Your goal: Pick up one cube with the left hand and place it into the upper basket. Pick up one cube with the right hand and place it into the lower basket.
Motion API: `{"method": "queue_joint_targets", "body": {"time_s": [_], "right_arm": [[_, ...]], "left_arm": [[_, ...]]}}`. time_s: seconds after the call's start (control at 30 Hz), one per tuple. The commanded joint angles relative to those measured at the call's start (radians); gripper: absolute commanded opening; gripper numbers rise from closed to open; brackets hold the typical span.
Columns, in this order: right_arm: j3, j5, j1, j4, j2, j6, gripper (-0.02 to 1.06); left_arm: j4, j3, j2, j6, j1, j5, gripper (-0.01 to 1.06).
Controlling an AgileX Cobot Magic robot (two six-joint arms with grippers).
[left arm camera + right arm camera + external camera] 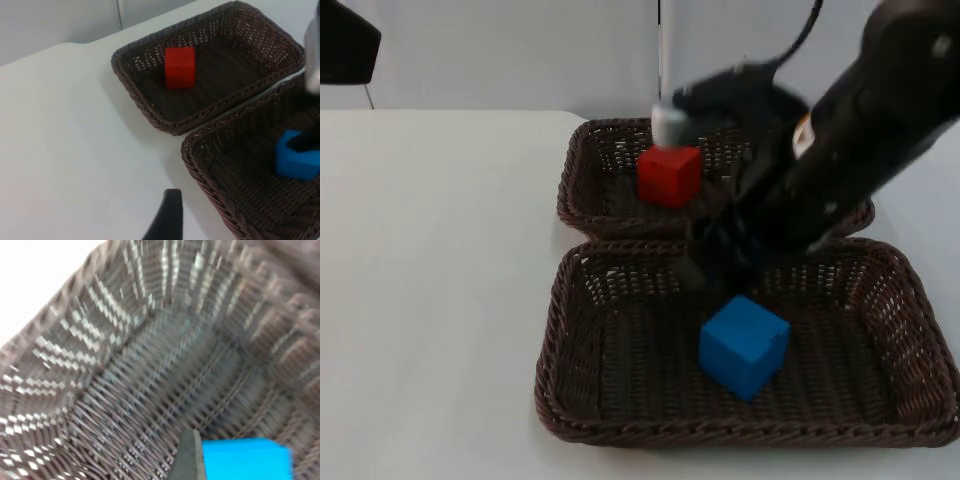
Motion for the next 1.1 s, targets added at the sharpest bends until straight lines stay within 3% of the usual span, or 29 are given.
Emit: {"method": "queue_joint_targets", "body": {"time_s": [0.0,0.3,1.07], "right_arm": [[-0.007,0.012,0.006,-0.002,-0.054,0.004,0.63],[-0.007,0.055,0.006,0.0,-0.259,0.004,0.63],[-0.007,0.09,0.006,-0.004,-0.401,0.001,0.63]], "left_arm": [[-0.003,0.004,-0.007,0.001,-0.004,-0.002,0.78],[-0.005,0.004,-0.007,0.001,-0.004,-0.002,0.78],[-0.002,0.004,-0.007,0.003,-0.004,0.008,0.78]]}}
